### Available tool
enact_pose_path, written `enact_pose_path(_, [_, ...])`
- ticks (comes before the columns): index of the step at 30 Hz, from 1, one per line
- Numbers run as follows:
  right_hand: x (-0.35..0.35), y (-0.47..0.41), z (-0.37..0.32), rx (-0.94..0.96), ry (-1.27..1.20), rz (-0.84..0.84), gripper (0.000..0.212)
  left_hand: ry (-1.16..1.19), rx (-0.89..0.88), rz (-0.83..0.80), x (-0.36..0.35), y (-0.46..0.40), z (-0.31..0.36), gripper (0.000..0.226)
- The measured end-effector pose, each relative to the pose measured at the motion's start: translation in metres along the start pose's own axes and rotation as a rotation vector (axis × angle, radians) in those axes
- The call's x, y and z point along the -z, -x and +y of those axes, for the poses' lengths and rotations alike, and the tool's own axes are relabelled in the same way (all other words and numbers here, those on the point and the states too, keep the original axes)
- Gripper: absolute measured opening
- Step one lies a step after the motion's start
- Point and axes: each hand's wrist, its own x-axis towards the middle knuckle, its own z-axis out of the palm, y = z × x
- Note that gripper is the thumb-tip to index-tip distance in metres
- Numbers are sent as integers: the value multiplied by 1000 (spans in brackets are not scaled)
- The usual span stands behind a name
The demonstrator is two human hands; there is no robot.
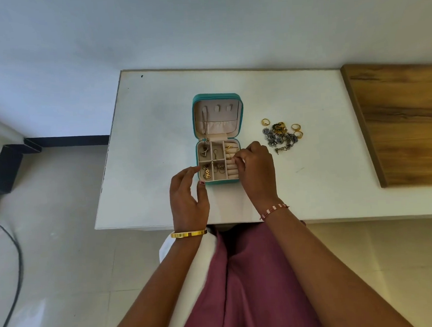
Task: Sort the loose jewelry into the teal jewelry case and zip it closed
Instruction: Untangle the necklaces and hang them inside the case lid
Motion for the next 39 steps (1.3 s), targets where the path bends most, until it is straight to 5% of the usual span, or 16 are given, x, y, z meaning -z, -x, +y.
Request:
enact_pose_path(8, [53,-10,-18,-453,-747,6,10,122,-46,-82,7,5,37,29])
enact_pose_path(18, [135,5,-61,-352,-1016,-89,11,108,-72,-342,9,-7,94,47])
enact_pose_path(24, [169,16,-69,-276,-1061,-71,12,201,-135,-445,9,5,101,22])
enact_pose_path(31, [178,24,-38,-350,-1046,35,12,374,71,-508,10,24,83,25])
enact_pose_path(39, [141,38,13,-548,-1022,50,10,533,582,-465,0,28,65,24])
